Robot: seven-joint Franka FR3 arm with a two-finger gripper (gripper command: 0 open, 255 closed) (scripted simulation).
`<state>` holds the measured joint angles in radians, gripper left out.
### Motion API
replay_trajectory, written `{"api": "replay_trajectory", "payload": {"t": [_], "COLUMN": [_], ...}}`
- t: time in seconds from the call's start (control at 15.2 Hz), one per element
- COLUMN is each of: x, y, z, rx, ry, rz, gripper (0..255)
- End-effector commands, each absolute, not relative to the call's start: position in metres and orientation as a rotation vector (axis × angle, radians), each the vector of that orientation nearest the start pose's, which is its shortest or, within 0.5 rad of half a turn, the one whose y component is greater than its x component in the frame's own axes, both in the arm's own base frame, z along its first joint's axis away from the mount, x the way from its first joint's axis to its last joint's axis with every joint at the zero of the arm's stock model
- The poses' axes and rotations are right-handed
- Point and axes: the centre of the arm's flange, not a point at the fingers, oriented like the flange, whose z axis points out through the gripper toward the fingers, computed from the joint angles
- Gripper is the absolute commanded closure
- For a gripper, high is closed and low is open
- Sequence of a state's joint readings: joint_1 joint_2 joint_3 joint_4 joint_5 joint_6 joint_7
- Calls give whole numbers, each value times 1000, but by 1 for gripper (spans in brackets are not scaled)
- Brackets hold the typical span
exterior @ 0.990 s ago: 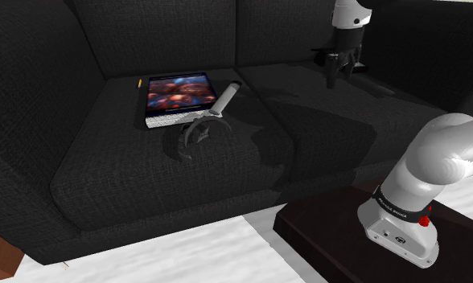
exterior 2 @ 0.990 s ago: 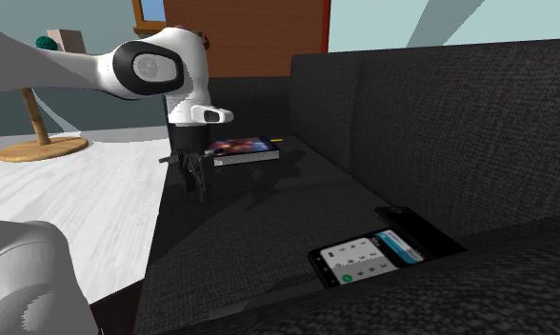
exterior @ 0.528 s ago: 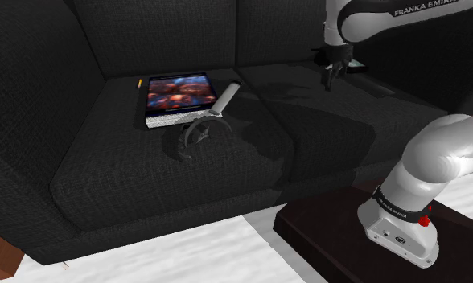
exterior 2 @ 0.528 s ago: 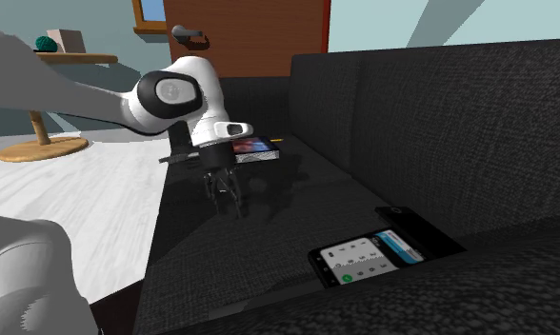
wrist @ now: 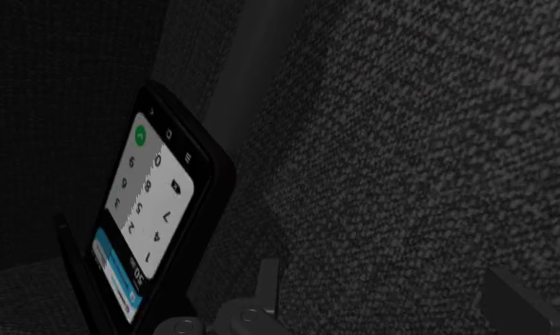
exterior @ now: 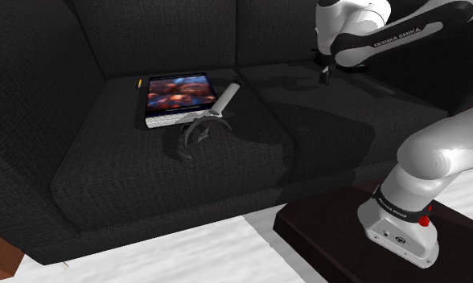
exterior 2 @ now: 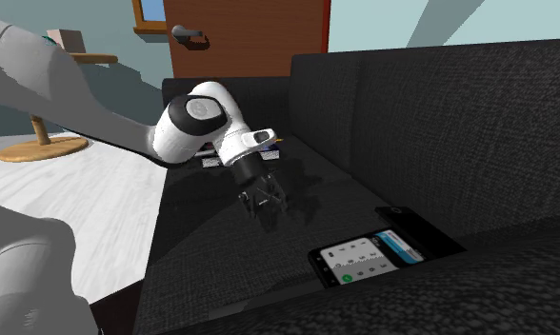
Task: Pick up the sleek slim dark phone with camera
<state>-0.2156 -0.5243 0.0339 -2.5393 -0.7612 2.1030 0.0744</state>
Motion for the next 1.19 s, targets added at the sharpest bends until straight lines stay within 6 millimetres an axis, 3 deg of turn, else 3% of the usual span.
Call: {"api": "replay_trajectory", "payload": {"t": [0.0, 0.86, 1.12], "x": [399, 482, 503], "y": [-116, -198, -214], "z": [464, 456, 455], "rx": [2367, 1861, 1744], "ry": [170, 312, 339], "rz": [76, 190, 212], "gripper": [0, 0, 0]}}
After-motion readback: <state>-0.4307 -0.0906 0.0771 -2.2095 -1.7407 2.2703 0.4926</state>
